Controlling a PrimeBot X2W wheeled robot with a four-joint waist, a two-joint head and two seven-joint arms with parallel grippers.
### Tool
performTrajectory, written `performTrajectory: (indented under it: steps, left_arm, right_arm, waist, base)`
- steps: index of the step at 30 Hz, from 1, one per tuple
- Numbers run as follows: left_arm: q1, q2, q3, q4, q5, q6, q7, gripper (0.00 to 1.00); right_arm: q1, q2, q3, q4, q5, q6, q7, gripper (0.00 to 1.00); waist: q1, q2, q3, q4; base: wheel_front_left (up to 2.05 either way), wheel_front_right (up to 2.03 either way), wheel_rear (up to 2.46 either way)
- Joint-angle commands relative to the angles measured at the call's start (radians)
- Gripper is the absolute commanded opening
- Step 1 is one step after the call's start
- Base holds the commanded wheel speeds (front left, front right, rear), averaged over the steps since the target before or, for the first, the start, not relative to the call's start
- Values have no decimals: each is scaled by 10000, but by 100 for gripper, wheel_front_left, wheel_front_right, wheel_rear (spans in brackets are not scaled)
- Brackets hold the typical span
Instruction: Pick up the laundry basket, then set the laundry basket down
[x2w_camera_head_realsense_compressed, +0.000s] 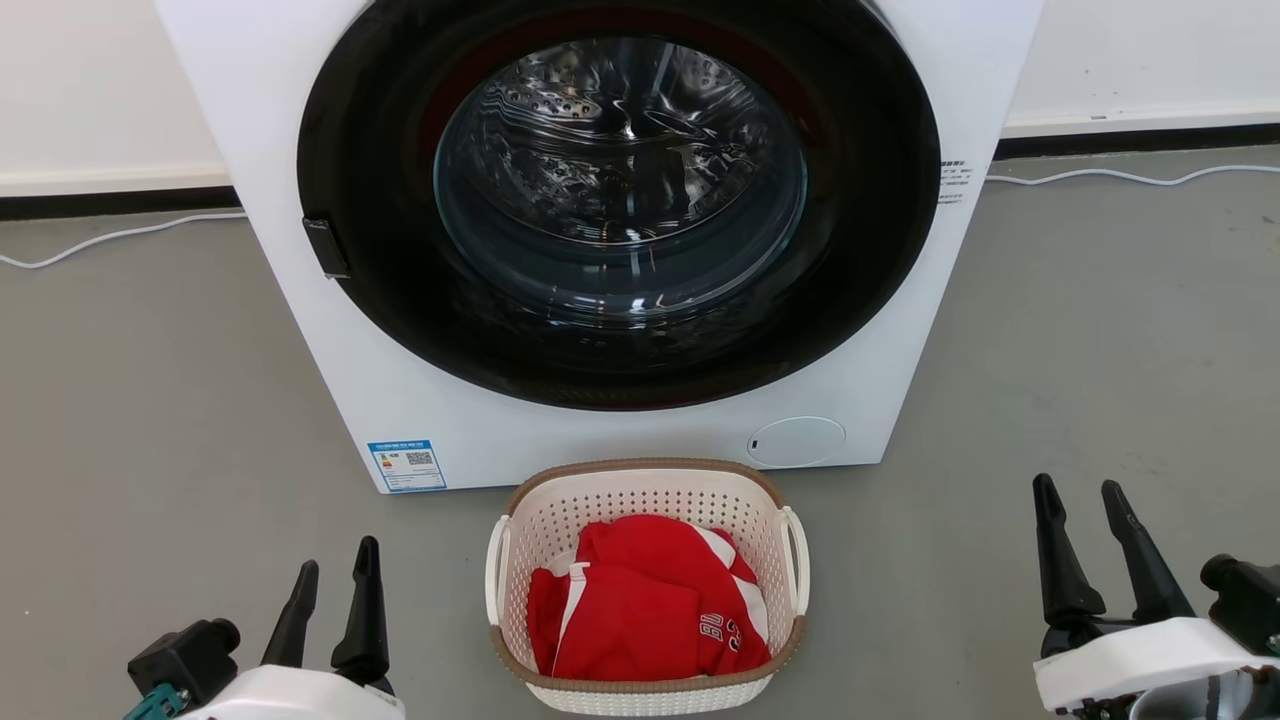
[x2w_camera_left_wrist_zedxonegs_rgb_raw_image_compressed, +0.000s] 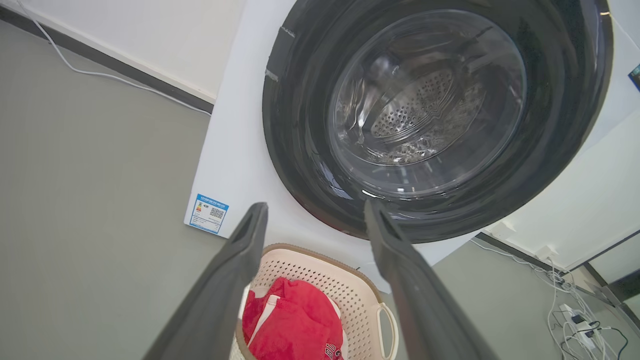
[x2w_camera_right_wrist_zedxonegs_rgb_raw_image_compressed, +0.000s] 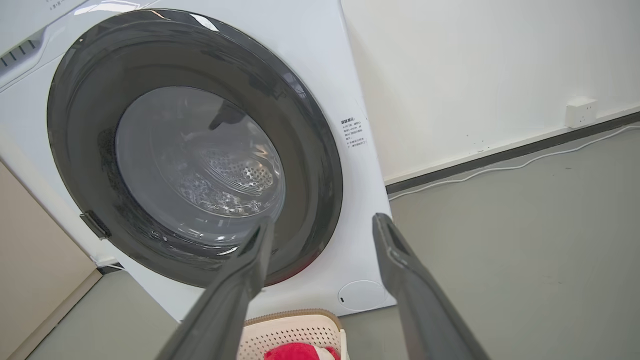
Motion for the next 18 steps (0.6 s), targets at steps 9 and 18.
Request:
performTrajectory:
  steps: [9,18]
  left_arm:
    - [-215,121,192,-403,1348,74,-415,100]
    - [-198,132,199,-456,2373,123,-684,100]
  right_arm:
    - [-153,-308,196,-462,-1486,61,-451,100]
    - [-173,-425,211,-526,-2603,67,-715,100]
  waist:
    - [0,0,-23,-10]
    - [0,0,-32,1]
  base:
    - [0,0,0]
    - [0,0,0]
